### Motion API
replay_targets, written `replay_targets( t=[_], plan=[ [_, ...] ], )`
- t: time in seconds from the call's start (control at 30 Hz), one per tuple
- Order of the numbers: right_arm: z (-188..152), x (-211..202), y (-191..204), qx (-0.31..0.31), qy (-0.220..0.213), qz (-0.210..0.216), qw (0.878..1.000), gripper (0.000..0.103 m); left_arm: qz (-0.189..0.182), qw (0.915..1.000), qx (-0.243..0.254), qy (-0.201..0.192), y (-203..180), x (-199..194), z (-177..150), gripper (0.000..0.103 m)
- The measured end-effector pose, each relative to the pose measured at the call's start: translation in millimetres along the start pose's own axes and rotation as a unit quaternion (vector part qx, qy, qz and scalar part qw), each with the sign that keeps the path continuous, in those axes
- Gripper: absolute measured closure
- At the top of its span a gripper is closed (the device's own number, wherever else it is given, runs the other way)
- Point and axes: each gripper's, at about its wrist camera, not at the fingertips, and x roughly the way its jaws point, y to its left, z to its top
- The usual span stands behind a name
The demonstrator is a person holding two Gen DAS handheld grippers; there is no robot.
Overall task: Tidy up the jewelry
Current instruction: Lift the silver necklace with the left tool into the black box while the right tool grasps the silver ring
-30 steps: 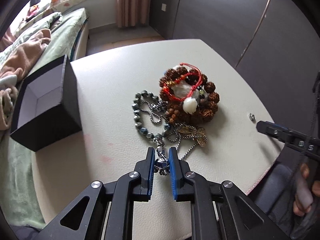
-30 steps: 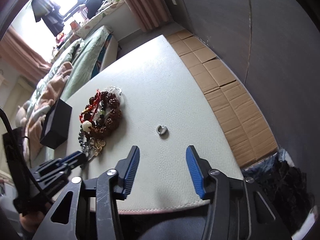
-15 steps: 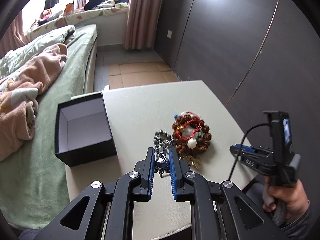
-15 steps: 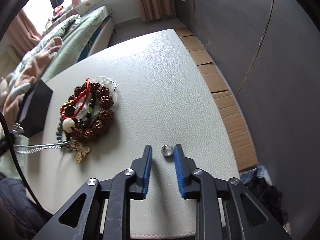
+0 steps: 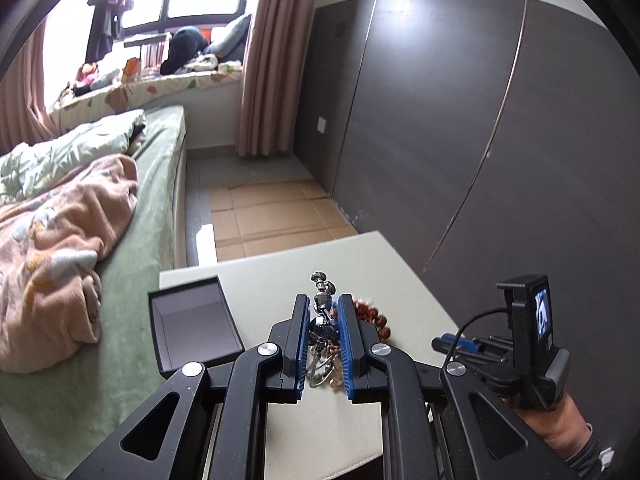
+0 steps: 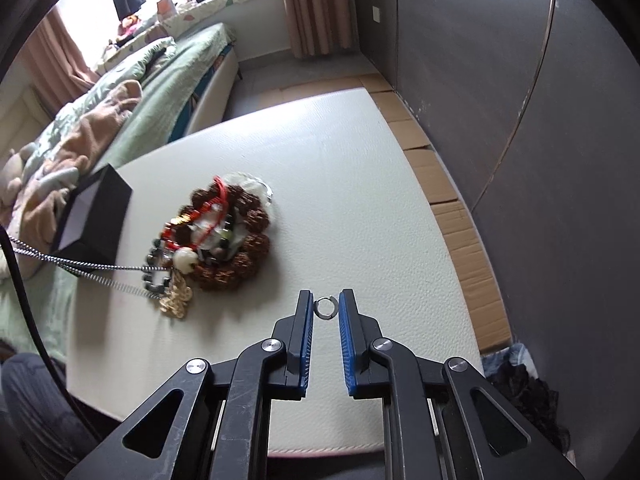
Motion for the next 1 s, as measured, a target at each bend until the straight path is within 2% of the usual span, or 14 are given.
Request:
replay_targets(
  t=[0.47, 1.0],
  plan=[
    [15, -66, 39, -0.016, -0.074, 0.049, 0.996, 0.089, 0.006, 0.9958, 0.035, -0.084, -9, -61, 49, 0.088],
    [31, -109, 91, -0.048, -0.133, 0.105, 0.984, 0.089, 0.065, 0.9851, 0.048, -0.152, 21, -108, 95, 0.088]
  ],
)
